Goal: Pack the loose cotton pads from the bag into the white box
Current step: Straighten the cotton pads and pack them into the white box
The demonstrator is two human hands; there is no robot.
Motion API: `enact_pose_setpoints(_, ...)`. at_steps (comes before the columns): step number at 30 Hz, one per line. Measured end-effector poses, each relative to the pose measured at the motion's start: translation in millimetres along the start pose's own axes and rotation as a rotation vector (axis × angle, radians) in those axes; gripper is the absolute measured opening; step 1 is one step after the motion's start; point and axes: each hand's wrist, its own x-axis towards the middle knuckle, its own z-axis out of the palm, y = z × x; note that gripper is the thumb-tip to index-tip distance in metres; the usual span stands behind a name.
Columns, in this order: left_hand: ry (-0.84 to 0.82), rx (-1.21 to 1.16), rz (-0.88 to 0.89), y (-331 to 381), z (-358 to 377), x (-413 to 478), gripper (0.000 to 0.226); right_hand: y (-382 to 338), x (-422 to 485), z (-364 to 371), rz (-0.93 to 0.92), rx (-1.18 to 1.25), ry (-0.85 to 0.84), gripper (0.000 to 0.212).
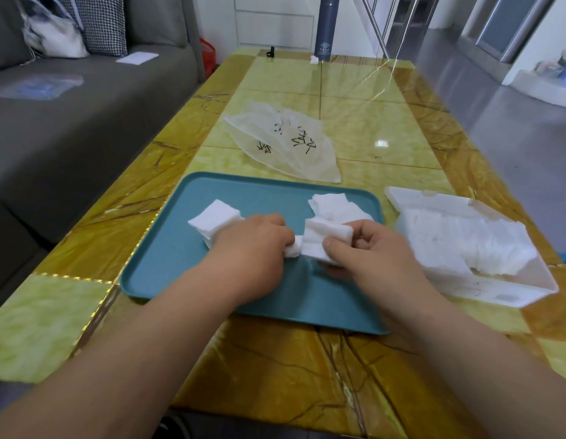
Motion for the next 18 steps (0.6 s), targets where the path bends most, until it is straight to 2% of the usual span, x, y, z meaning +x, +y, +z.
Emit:
enact_pose_setpoints(3,0.026,-0.040,-0.029,-1.3,-0.9,1.0,0.025,-1.3,0.8,-1.6,-0.029,-0.029,0.034,0.006)
enact_pose_setpoints(6,0.048,-0.095,-0.007,-6.1,-7.6,-2.7,0.020,-2.3,0.2,-4.9,-0.092,-0.196,0.069,0.005)
enact_pose_setpoints(8,0.114,-0.228,-0.047,-3.9,-12.0,-6.9,0.016,-2.6,-0.2,-4.0,-0.062,-0.152,0.058,0.005)
enact_pose_setpoints(11,0.189,-0.605,-0.212,0.0,-16.9,-10.1,0.012,-6.6,-1.6,-1.3,0.026,-0.016,0.051,0.005)
enact_pose_setpoints(14,0.119,-1.148,-0.384,5.7,-19.9,-11.6,0.017,-6.7,-1.0,-4.3,-0.029,-0.149,0.081,0.008)
enact_pose_setpoints(16,0.081,-1.428,-0.438,12.3,-19.8,-11.7,0.020,-7.4,-3.3,-3.7,-0.043,-0.188,0.065,0.011)
enact_pose_setpoints(18,0.043,-1.580,-0.401,17.4,-19.0,-9.3,0.016,-7.3,-3.3,-2.8,-0.030,-0.169,0.049,0.011)
